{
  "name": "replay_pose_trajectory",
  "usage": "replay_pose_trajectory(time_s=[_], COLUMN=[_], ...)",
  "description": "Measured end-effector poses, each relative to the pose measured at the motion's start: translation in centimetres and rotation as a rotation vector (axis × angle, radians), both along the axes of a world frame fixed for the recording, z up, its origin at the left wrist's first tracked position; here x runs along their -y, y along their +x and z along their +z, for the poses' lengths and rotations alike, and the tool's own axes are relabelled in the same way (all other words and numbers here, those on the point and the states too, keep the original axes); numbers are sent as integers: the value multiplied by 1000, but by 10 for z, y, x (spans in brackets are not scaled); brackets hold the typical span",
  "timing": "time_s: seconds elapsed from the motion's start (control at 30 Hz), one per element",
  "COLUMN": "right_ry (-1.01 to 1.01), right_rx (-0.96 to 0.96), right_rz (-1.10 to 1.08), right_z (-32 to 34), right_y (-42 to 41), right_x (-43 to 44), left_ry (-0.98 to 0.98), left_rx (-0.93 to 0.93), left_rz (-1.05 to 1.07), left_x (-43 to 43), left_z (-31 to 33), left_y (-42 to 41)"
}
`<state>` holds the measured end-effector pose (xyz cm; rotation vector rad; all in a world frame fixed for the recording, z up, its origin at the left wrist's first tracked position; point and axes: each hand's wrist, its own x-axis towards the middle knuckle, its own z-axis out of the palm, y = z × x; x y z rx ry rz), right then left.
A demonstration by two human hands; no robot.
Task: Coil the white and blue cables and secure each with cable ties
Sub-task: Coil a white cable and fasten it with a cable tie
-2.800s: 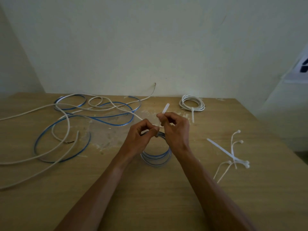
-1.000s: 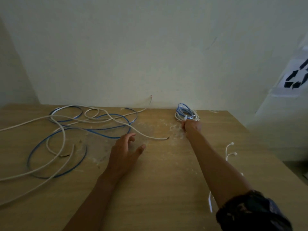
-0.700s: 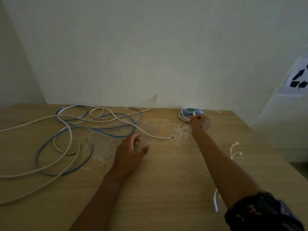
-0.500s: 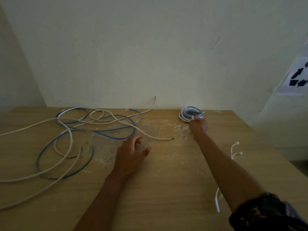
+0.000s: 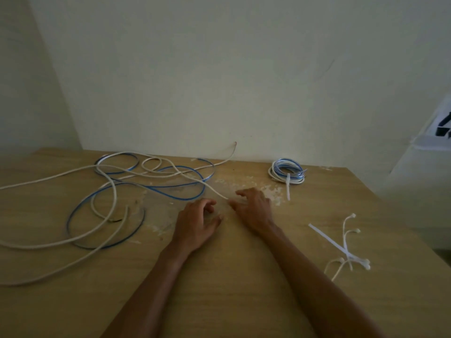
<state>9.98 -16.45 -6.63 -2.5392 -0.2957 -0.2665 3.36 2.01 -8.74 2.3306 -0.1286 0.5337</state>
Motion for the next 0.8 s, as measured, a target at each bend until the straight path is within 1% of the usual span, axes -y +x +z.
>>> replay_pose_trajectory(time_s=[0.03, 0.07, 0.1, 0.17, 0.2, 0.23, 0.27, 0.33, 0.4, 0.43, 0.47, 0.5, 0.53, 0.57, 0.6, 0.63, 0.67, 0.7, 0.8], right_ry=[-106, -151, -142, -9, 105, 206, 265, 322, 354, 332, 314, 334, 384, 425, 440, 429, 415, 405, 379], right_rx=[-28, -20, 0, 43, 45, 10, -50, -162, -238, -252, -251, -231, -191, -110, 19, 154, 250, 293, 324], right_rz=[17, 16, 6, 19, 79, 169, 273, 444, 539, 557, 557, 519, 435, 310, 180, 90, 72, 121, 357], right_z=[0, 1, 2, 6, 8, 9, 11, 15, 15, 15, 16, 14, 13, 12, 11, 11, 11, 12, 17], right_y=[-3, -6, -7, -10, -11, -14, -20, -34, -38, -38, -36, -34, -32, -30, -29, -30, -32, -33, -38], right_x=[-8, -14, -18, -19, -20, -20, -23, -32, -37, -37, -37, -36, -34, -31, -27, -23, -20, -18, -24], left_ry=[-2, -4, -5, -52, -120, -218, -325, -525, -652, -634, -567, -483, -403, -330, -270, -227, -204, -203, -200], left_rx=[8, 15, 15, 6, -7, -24, -36, -69, -20, 46, 116, 172, 225, 283, 340, 376, 379, 354, 254], left_rz=[0, -5, -5, 1, 8, 15, 13, 17, 17, 5, -11, -39, -72, -99, -116, -121, -127, -147, -269], left_x=[0, -1, -1, -2, -1, 0, 0, -4, -10, -12, -11, -8, -3, 3, 9, 14, 18, 22, 30], left_z=[0, 0, -1, -1, 1, 5, 10, 17, 20, 20, 20, 20, 23, 25, 28, 33, 37, 41, 45], left_y=[0, 0, -1, 0, -1, -2, -3, -4, -9, -11, -13, -15, -18, -20, -21, -24, -27, -31, -41])
